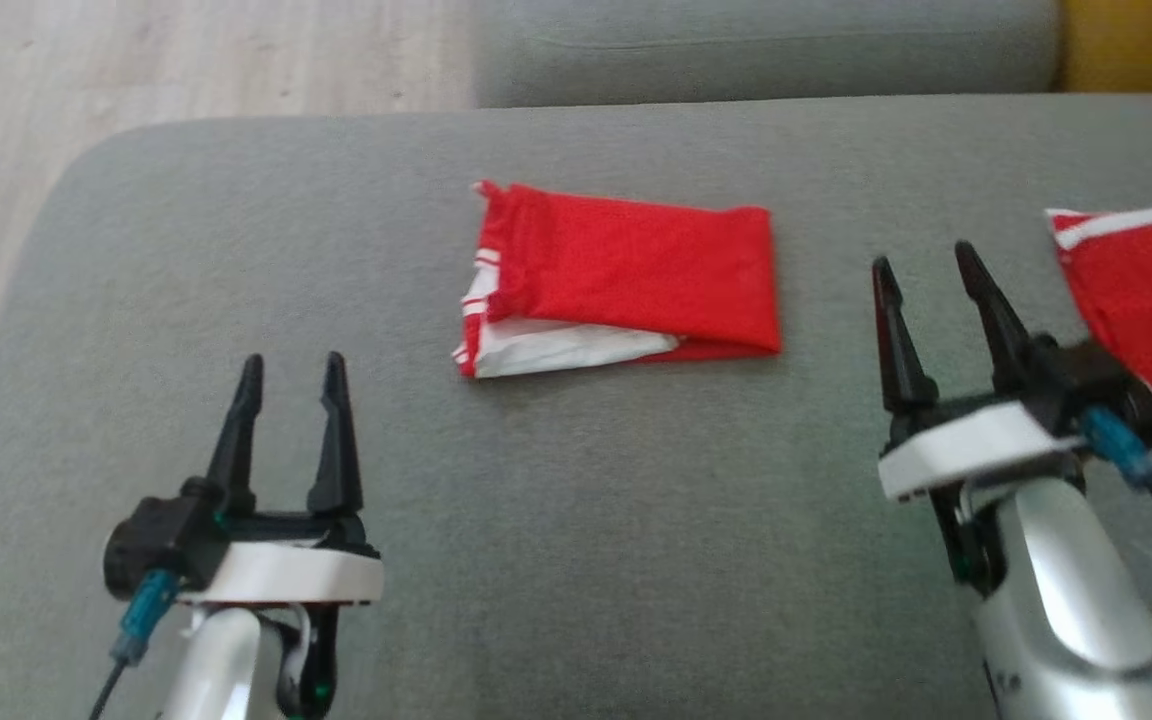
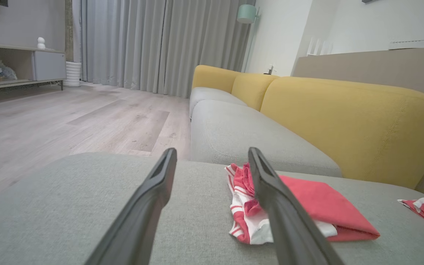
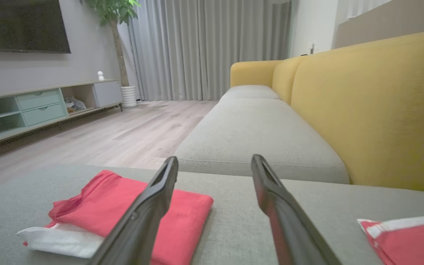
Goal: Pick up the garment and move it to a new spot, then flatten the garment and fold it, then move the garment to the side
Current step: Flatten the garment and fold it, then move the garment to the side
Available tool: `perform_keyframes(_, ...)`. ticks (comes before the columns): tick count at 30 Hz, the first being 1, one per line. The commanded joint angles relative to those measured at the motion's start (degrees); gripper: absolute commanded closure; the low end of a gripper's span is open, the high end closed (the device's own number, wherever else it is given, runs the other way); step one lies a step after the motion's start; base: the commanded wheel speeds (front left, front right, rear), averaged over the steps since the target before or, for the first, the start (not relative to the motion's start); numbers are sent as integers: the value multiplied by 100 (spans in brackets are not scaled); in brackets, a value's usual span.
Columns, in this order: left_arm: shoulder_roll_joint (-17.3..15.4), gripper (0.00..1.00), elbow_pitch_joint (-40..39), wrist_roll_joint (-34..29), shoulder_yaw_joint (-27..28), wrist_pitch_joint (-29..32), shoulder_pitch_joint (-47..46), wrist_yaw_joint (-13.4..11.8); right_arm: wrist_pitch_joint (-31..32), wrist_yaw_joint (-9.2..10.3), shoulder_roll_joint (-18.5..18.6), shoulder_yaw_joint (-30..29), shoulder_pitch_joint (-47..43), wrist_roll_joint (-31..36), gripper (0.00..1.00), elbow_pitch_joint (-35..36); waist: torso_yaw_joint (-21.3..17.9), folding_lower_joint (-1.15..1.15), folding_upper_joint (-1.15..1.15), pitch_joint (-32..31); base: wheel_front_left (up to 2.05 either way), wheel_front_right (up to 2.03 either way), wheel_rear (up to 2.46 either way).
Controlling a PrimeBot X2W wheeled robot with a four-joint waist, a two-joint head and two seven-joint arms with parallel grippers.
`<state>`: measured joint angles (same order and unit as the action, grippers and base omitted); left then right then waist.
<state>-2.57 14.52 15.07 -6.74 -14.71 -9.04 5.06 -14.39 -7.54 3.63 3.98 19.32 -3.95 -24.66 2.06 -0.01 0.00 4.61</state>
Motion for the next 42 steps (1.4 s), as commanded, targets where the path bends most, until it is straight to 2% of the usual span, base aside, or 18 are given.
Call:
perform_keyframes(1,-32,0,-210,-41,291,-29,-82,-8,-61,5,-75,31,-72,1,0,359,-206,1,0,9,0,0,0)
perform_keyframes(11,-32,0,-308,-19,446,-29,159,-111,-61,5,-75,-2,-725,-269,0,802,-416,1,0,36,0,0,0)
perform_keyframes(24,-31,0,-335,14,246,-29,23,-97,-61,5,-75,-46,-517,-191,0,664,-152,1,0,325,0,0,0)
perform_keyframes(34,-31,0,-290,177,-143,-29,-362,-108,217,5,-75,-156,621,-159,0,-272,523,1,0,840,0,0,0)
perform_keyframes(42,-31,0,-244,289,-453,-29,-532,-180,807,5,-75,-823,1563,166,0,-1677,1074,1,0,1060,0,0,0)
